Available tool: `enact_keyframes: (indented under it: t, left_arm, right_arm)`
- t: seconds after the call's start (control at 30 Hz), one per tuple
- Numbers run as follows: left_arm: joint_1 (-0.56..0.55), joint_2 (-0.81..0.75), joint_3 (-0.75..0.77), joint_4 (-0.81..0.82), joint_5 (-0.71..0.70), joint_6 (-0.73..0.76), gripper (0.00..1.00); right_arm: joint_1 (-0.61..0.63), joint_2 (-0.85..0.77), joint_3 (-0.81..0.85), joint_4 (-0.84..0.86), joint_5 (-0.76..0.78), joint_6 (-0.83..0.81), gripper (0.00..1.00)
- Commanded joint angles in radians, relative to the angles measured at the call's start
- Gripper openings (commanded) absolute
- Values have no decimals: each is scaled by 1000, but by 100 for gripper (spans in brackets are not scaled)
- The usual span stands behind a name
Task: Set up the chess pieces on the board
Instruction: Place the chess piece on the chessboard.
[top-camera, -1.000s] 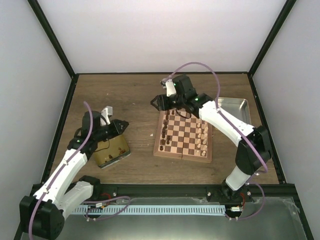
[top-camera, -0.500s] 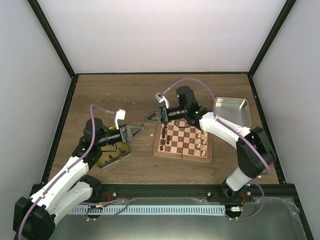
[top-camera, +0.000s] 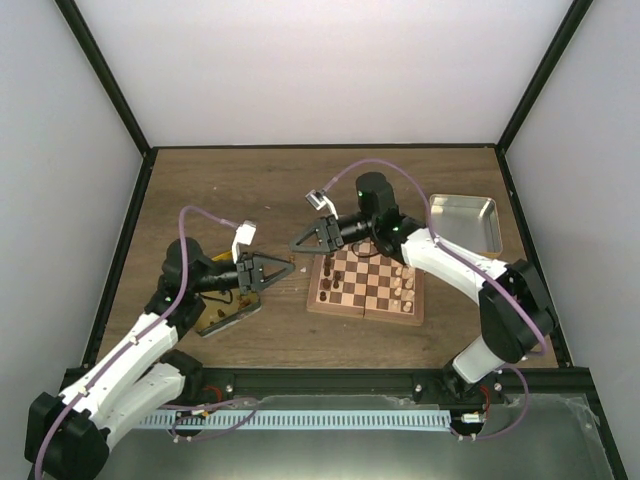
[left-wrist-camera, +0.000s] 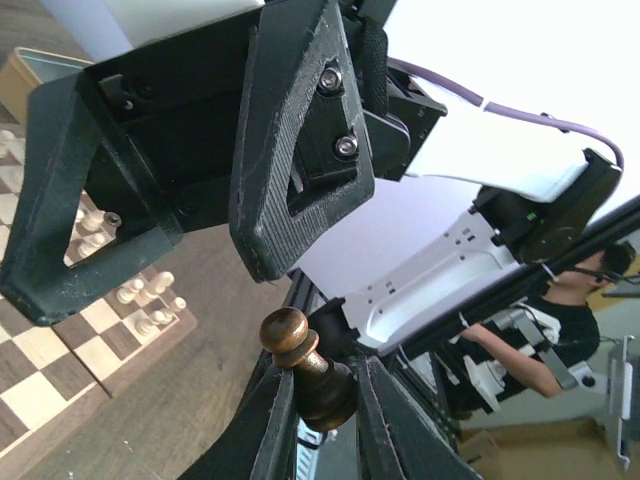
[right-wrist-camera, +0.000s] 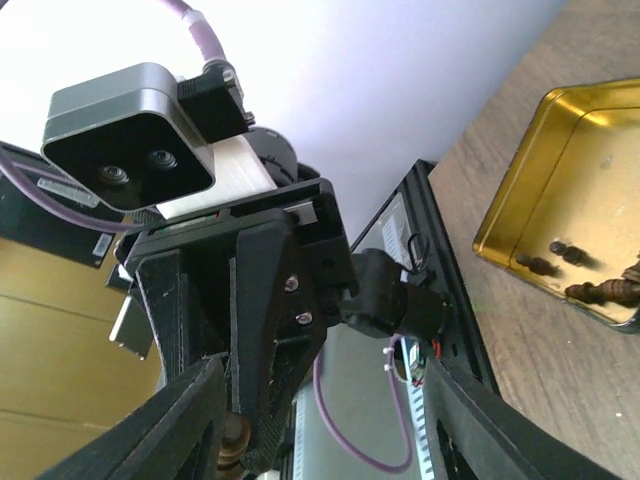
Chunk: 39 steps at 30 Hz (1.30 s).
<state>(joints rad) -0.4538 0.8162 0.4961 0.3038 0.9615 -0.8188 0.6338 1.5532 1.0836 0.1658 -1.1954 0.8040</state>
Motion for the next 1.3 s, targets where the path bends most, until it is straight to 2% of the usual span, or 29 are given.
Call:
enact_keyframes:
  t: [0.0, 0.3, 0.6, 0.87, 1.13, 1.2, 1.23, 1.27]
  left_arm:
    - [-6, -11, 2, 68, 89, -2, 15]
    - [-6, -16, 7, 72, 134, 4, 14]
    - [-6, 1, 8, 71, 136, -5, 14]
    - [-6, 17, 13, 67, 134, -16, 14]
    - [-6, 29, 15, 65, 132, -33, 15]
    - [-6, 39, 19, 50, 130, -32, 18]
    - [-6, 46, 24, 34, 130, -24, 24]
    - [-5, 51, 29, 12, 118, -11, 35]
  right_arm:
    - [17, -45, 20, -3, -76, 4, 54]
    - [39, -86, 29, -48, -105, -50, 41]
    - [71, -79, 47, -74, -117, -97, 38]
    - [78, -90, 45, -66, -119, -100, 22]
    - [78, -99, 41, -54, -92, -81, 1]
    - [78, -110, 35, -39, -79, -65, 1]
    - [78, -116, 33, -34, -69, -61, 1]
    - [75, -124, 31, -39, -47, -64, 1]
